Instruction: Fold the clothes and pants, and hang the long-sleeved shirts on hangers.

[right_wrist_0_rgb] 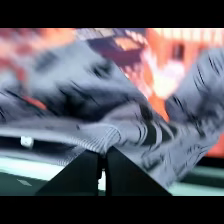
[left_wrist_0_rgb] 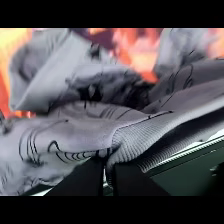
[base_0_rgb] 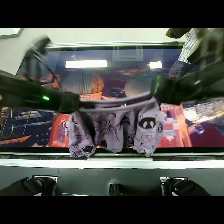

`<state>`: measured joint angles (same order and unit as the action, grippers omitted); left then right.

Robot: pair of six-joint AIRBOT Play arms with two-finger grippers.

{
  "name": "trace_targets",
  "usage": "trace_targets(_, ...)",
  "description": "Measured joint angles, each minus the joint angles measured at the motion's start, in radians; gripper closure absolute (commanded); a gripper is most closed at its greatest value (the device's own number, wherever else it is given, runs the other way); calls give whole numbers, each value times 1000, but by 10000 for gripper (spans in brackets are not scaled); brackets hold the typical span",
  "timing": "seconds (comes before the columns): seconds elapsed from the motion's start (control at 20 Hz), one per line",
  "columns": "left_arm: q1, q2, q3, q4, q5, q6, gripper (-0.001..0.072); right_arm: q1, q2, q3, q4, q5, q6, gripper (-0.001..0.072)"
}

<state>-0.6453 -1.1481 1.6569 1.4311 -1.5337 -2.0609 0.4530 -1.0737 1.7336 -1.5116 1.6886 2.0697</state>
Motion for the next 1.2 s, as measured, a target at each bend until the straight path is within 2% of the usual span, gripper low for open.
trace_targets(0.2,2,-3,-261,-74,146,-8,685,0,69,-314,8,-105,30,678)
trace_targets(0.4,2,-5,-434,-108,279,-10,684,0,107,-563,85,-264,80,678)
trace_targets(0.6,2,-5,-494,-121,372,5,684,0,115,-678,122,-392,117,678)
trace_targets(0.8,3,-5,-510,-104,428,16,682,0,103,-713,110,-460,144,678)
trace_targets(0.85,3,-5,-512,-95,438,16,628,0,102,-717,99,-471,151,677)
trace_targets(0.9,3,-5,-513,-87,443,17,345,0,101,-720,90,-478,159,677)
trace_targets(0.95,3,-5,-513,-83,451,17,-13,0,100,-722,85,-483,163,677)
trace_targets(1.2,59,3,-498,-71,422,19,-13,0,99,-726,86,-495,157,677)
